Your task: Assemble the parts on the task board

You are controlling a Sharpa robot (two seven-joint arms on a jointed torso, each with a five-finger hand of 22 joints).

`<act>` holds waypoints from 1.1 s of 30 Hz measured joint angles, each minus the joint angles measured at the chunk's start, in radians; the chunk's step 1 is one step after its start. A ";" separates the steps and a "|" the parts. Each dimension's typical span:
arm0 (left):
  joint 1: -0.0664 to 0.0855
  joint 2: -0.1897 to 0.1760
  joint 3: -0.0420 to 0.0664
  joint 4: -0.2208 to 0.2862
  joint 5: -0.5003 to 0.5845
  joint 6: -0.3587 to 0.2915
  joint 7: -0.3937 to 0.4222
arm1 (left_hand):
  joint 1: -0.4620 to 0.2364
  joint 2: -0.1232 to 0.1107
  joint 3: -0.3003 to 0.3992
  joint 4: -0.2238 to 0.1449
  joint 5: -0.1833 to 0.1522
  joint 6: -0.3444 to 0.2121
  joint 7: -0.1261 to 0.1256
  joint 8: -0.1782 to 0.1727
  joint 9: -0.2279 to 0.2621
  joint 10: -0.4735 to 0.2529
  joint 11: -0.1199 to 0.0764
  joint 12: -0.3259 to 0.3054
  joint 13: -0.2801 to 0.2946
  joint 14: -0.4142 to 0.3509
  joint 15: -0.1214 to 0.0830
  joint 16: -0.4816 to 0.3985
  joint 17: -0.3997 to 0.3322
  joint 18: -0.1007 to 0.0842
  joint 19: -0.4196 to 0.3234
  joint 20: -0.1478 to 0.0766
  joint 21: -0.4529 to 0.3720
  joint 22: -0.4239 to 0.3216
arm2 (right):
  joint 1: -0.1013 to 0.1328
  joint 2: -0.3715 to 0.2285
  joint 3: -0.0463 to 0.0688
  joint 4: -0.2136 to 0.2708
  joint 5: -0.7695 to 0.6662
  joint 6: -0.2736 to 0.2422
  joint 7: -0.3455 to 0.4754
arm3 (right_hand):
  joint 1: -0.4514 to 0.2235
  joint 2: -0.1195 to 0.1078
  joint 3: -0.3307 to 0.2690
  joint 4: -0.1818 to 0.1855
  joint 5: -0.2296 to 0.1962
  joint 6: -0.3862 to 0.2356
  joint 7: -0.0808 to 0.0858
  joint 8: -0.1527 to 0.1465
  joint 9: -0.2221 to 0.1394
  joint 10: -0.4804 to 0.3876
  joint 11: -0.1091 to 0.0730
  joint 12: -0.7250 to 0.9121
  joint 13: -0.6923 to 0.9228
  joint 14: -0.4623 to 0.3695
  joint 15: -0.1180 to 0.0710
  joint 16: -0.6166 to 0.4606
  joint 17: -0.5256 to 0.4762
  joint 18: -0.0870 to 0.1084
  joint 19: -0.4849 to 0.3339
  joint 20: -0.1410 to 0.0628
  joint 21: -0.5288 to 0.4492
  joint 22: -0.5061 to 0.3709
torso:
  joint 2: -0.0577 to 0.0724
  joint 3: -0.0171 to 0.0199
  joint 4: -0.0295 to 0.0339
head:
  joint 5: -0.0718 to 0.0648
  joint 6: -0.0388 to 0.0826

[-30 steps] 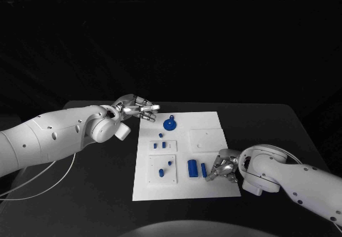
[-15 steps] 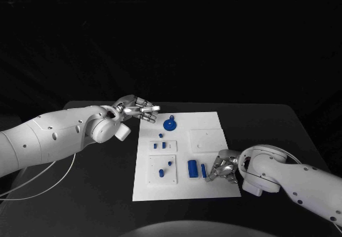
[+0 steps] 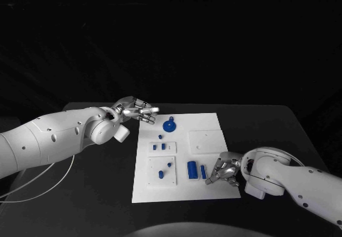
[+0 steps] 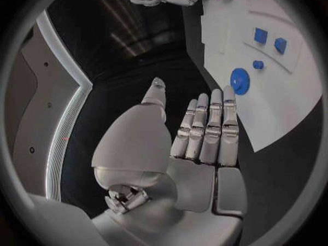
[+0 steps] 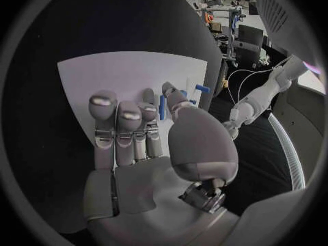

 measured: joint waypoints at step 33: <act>0.021 0.180 0.006 -0.314 0.255 -0.120 0.124 | -0.054 0.123 -0.017 -0.118 0.011 -0.255 -0.078 -0.014 -0.020 -0.223 -0.036 -0.013 -0.015 -0.184 -0.021 -0.017 -0.020 0.008 -0.140 0.008 -0.023 -0.022 | 0.221 0.299 0.078 -0.772 0.615 -0.316 0.758 | -0.035 0.144 0.006 -0.080 -0.033 -0.378 0.051 -0.021 -0.182 -0.372 0.137 -0.877 -1.086 -0.457 0.181 -0.929 -1.027 0.121 -0.713 0.302 -0.664 -1.199 | -0.060 -0.0151 0.0013 | -0.051 0.203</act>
